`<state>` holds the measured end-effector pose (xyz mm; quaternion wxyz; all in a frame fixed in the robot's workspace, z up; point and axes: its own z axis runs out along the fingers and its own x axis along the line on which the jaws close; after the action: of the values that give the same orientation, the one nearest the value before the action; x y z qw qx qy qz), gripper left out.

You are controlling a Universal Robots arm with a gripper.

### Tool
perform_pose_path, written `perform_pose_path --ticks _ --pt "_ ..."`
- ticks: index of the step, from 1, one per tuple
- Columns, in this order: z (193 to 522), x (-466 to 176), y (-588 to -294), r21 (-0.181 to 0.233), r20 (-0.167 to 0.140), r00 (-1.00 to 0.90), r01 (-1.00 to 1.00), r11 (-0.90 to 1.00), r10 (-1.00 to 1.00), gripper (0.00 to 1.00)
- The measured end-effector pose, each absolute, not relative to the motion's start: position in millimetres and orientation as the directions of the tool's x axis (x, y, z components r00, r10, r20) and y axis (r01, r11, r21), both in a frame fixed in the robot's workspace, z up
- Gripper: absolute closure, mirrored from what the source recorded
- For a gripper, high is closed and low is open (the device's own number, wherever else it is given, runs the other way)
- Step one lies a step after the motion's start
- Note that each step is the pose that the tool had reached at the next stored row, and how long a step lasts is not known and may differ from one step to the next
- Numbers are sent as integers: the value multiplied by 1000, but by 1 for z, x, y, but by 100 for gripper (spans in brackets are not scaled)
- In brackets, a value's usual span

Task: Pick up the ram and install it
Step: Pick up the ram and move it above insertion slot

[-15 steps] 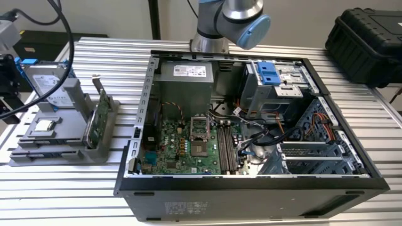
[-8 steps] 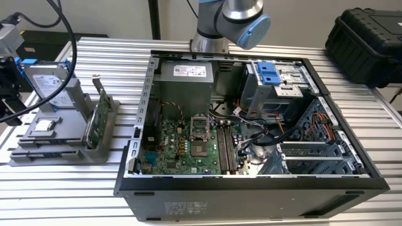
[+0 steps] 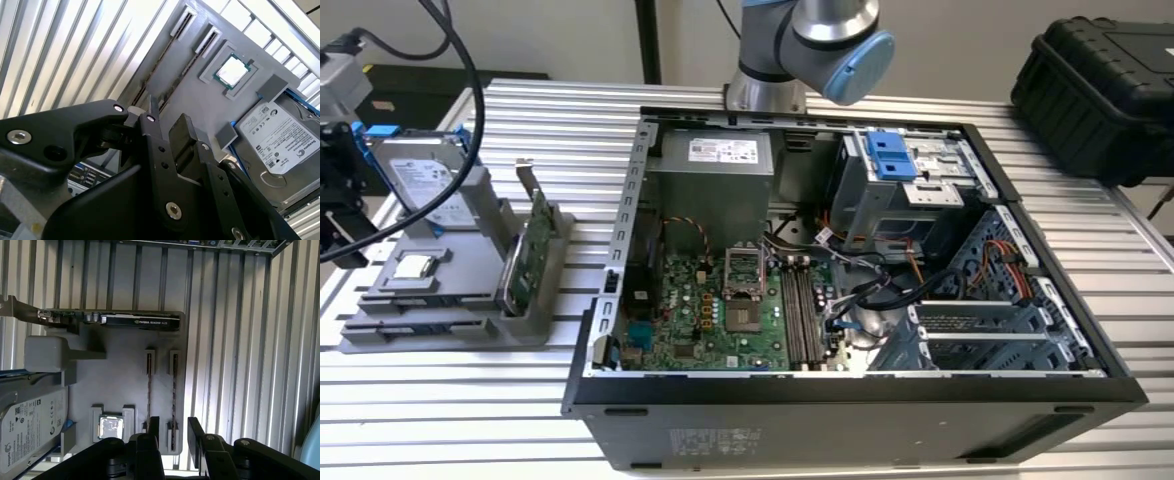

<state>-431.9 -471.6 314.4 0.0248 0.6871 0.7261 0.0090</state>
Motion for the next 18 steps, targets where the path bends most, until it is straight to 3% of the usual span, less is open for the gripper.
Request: perform_pose_path --ticks 18 --pt "295 -431 -472 22 -22 -55 998 56 998 0"
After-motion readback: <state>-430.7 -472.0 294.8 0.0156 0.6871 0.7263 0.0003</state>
